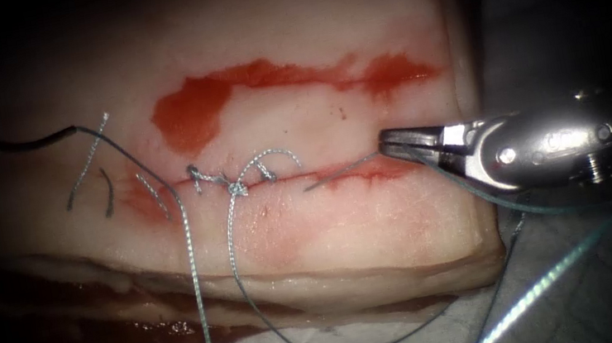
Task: Wound Closure
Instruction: Pull the thread all the way through the tissue, leaving a short tail on the top side of the wound
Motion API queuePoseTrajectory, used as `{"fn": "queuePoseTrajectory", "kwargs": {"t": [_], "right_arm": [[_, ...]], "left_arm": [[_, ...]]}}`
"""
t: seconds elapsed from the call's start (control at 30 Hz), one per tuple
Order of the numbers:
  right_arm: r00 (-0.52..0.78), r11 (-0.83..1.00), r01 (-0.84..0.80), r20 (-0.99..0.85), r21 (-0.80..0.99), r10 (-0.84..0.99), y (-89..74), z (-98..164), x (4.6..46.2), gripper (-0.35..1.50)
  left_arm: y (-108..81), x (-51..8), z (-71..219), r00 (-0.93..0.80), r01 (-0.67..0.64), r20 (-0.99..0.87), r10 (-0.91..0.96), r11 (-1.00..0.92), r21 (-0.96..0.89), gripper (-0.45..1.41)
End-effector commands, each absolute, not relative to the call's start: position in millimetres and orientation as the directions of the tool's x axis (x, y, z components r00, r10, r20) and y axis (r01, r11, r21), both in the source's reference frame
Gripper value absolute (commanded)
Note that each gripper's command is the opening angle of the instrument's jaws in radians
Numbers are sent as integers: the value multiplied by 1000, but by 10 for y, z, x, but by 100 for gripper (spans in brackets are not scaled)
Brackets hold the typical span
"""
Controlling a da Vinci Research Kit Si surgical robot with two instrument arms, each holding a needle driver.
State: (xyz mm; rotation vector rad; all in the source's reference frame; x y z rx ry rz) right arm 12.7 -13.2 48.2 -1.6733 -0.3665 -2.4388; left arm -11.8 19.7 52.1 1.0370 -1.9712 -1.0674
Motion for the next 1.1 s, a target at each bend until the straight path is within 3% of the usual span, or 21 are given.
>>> {"fn": "queuePoseTrajectory", "kwargs": {"t": [0.03, 0.07, 0.13, 0.27, 0.4, 0.57, 0.73, 0.93, 0.97, 1.0, 1.03, 1.1], "right_arm": [[-359, -943, 305, 933, 132, 14, -114, 471, 105, -35], [-359, -943, 305, 933, 132, 14, -114, 471, 105, -35], [-363, -898, 399, 931, 186, 32, -91, 440, 48, -35], [-377, -859, 463, 926, 218, 32, -77, 423, 5, -35], [-460, -783, 543, 888, 302, 24, -57, 405, -68, -35], [-520, -717, 603, 854, 350, -21, -50, 395, -104, -35], [-536, -755, 574, 842, 316, -56, -55, 403, -88, -35], [-388, -898, 438, 909, 38, -150, -105, 444, 16, -35], [-358, -918, 397, 917, -21, -176, -120, 452, 36, -6], [-322, -948, 315, 933, -52, -158, -145, 464, 66, 61], [-298, -962, 265, 942, -72, -153, -160, 470, 83, 94], [-248, -977, 142, 950, -159, -191, -189, 480, 122, 123]], "left_arm": [[198, -124, 526, -463, -333, 172, -870, 350, 875, -45], [198, -124, 526, -463, -333, 172, -870, 350, 875, -45], [198, -125, 526, -460, -335, 174, -871, 351, 874, -45], [198, -125, 526, -460, -335, 174, -871, 351, 874, -45], [198, -126, 527, -458, -336, 176, -871, 353, 873, -45], [198, -126, 527, -458, -336, 176, -871, 353, 873, -45], [197, -127, 528, -457, -337, 172, -873, 349, 874, -45], [196, -128, 528, -455, -338, 174, -873, 351, 873, -45], [196, -128, 528, -455, -338, 174, -873, 351, 873, -45], [196, -128, 528, -455, -338, 174, -873, 351, 873, -45], [196, -128, 528, -455, -338, 174, -873, 351, 873, -45], [196, -128, 528, -455, -338, 174, -873, 351, 873, -45]]}}
